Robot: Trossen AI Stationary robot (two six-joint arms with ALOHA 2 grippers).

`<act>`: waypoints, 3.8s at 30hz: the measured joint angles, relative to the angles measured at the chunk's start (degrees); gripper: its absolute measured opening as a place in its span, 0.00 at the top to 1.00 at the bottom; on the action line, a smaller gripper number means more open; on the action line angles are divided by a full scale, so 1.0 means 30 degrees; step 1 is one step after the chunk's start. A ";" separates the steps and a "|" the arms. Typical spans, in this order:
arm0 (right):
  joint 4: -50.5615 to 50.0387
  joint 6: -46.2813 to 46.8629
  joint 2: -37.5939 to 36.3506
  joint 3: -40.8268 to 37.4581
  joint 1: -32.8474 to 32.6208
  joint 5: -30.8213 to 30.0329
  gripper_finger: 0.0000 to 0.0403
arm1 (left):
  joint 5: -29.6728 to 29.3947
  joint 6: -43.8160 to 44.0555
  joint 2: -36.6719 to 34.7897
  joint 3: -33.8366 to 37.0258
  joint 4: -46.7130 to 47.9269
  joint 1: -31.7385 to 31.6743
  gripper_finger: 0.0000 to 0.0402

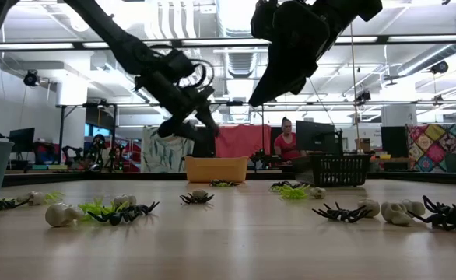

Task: Sort Halloween decoration
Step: Put the black spider toy into the yellow bin, then put the green spider toy into the blue bin

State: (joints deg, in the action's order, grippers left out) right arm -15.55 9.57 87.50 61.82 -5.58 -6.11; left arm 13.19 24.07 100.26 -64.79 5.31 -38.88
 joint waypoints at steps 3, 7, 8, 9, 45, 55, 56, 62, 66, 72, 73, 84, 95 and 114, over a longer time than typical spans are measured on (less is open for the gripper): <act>-0.0001 0.0034 0.0000 0.0000 0.0000 0.0002 0.98 | 0.0490 0.2532 0.0200 -0.0004 -0.0030 -0.0212 0.38; -0.0001 0.0049 0.0000 0.0000 0.0000 0.0002 0.98 | 0.0679 0.5472 0.0360 0.0012 0.0254 -0.0390 0.38; -0.0001 0.0049 0.0000 0.0000 0.0000 -0.0005 0.98 | 0.1046 0.5503 0.0360 -0.0054 0.0260 -0.0511 0.38; -0.0001 0.0026 0.0000 0.0000 0.0000 -0.0005 0.98 | 0.1469 0.5534 0.0360 -0.0185 0.0415 -0.0696 0.38; 0.9188 -0.4964 0.4699 0.1931 0.9637 -0.0884 0.98 | 0.4963 0.5579 0.0171 -0.0714 -0.0378 -0.0573 0.38; 0.8354 -0.4435 0.3883 0.2016 0.9624 -0.0809 0.98 | 0.5032 0.5729 0.0138 -0.0714 -0.0517 -0.0607 0.38; 0.8367 -0.4362 0.3903 0.2063 0.9628 -0.0914 0.98 | 0.5045 0.5737 0.0137 -0.0714 -0.0689 -0.0587 0.38; 0.7396 -0.3150 0.3913 0.2106 1.0203 -0.0785 0.98 | 0.5312 0.5800 0.0134 -0.0707 -0.0813 -0.0638 0.38; 0.6893 -0.2968 0.3590 0.2091 1.0147 -0.0581 0.98 | 0.5291 0.5725 0.0127 -0.0707 -0.0820 -0.0859 0.38; 0.6557 -0.2887 0.3500 0.2221 1.0286 0.0098 0.98 | 0.5277 0.5625 0.0127 -0.0707 -0.0848 -0.1067 0.38; 0.6230 -0.2881 0.3511 0.2351 1.0333 0.0180 0.98 | 0.5287 0.5494 0.0127 -0.0707 -0.0852 -0.1096 0.38; 0.5058 -0.2375 0.3221 0.2747 1.0710 0.1675 0.98 | 0.5291 0.2074 -0.1629 -0.0678 -0.1579 -0.0991 0.38; 0.0020 -0.1394 0.0044 0.2769 0.8910 0.5546 0.98 | 0.3969 -0.3729 -0.6719 0.1226 -0.1224 0.2069 0.38; -0.6999 0.1171 -0.1384 0.2761 0.1756 0.5539 0.98 | -0.1444 -0.7921 -1.0266 0.8473 -0.0978 1.0146 0.38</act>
State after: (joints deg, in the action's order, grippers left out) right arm -36.54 13.08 83.35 70.10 -0.32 10.50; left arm 8.85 0.30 69.46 -39.38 2.38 -8.44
